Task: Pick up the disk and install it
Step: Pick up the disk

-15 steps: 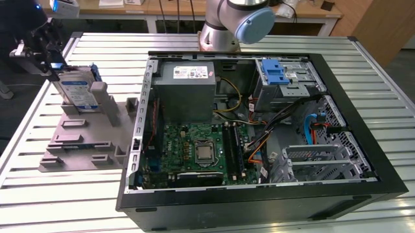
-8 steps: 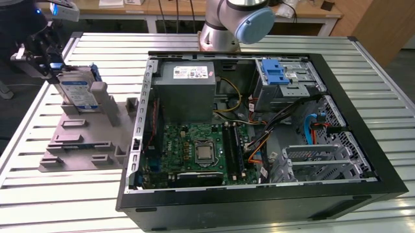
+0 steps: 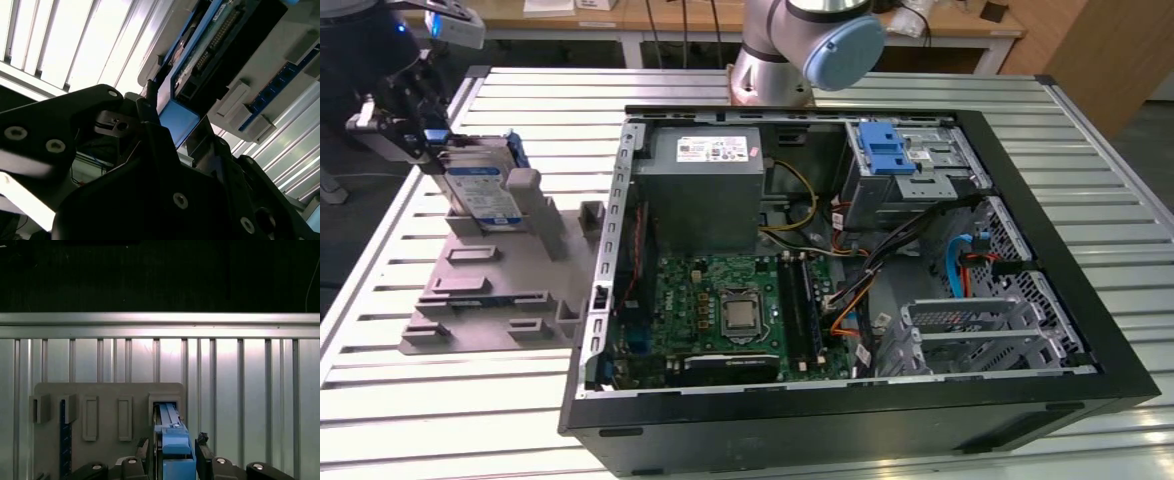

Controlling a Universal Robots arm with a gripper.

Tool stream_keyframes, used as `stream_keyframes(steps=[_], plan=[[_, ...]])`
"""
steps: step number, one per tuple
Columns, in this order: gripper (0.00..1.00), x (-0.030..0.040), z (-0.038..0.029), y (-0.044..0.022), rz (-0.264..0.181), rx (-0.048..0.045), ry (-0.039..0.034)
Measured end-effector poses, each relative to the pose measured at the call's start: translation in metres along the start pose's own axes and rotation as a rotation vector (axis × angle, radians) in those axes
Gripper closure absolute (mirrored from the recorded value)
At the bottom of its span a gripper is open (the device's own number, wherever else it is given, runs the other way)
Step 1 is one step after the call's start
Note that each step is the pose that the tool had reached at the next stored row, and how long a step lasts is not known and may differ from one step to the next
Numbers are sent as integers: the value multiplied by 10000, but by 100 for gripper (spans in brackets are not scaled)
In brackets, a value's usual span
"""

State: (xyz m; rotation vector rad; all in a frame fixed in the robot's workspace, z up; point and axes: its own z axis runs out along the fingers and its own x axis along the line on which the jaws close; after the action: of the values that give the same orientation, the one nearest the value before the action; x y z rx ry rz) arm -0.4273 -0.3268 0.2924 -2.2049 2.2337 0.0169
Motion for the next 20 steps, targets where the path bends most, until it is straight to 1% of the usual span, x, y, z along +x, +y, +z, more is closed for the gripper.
stream_keyframes(steps=[1, 7, 20], plan=[[52, 0, 0, 0, 0, -1, 0], [52, 0, 4, 0, 0, 1, 16], [52, 0, 43, 0, 1, 1, 19]])
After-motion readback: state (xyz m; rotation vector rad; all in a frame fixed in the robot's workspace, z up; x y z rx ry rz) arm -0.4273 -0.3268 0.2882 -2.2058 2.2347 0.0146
